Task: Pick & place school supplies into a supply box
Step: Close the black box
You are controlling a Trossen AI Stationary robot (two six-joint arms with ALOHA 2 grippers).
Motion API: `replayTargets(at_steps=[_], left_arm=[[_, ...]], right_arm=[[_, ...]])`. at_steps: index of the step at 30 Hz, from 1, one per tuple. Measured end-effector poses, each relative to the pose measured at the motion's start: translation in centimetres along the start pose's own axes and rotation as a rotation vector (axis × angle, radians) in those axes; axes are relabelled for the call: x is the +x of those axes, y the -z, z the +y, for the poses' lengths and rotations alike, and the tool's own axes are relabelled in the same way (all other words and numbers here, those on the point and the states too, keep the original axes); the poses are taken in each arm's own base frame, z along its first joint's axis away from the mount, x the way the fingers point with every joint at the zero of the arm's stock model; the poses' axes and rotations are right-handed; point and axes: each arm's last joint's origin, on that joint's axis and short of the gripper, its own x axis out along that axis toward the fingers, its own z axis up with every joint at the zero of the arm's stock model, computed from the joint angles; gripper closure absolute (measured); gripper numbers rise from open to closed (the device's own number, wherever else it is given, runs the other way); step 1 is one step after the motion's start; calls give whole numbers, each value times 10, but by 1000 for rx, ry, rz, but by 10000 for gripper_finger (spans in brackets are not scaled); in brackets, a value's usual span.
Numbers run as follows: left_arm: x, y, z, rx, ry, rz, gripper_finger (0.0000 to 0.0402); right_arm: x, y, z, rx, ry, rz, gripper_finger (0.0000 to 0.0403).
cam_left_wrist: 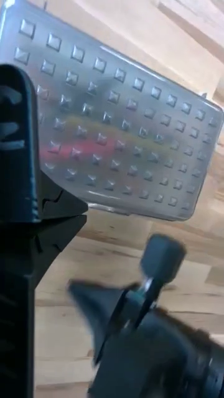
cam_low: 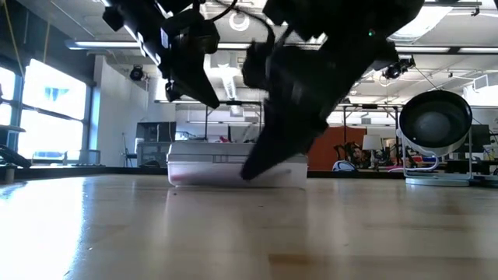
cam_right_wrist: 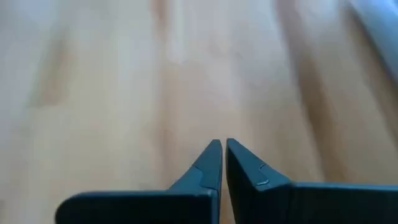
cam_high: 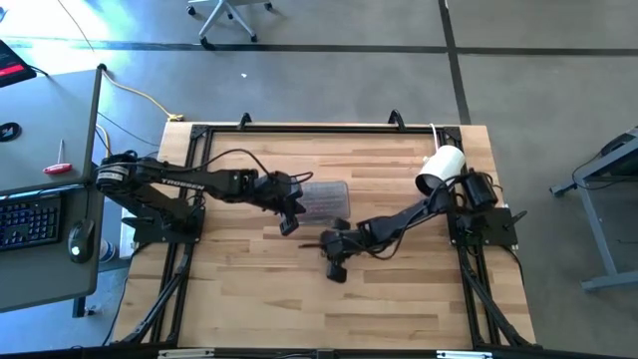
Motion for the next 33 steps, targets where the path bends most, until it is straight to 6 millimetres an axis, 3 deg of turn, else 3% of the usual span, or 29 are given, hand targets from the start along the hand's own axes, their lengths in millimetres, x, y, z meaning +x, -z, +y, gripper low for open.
replayTargets(at_steps=[6,10,16,23,33], left_arm=[[0,1,0,-44,-12,1,389],[0,1,-1,-46,-6,4,389],[4,10,-12,-45,-22,55,389],[9,24,-24,-30,-99,102,387],[15,29,-25,-66,-138,129,387]], right_arm=[[-4,-7,30,-165,-138,-156,403],[-5,-8,35,-195,-65,-218,403],[-7,-14,24,-217,147,-283,403],[-28,-32,15,-250,269,-359,403],[-33,-32,-20,-131,442,-241,403]])
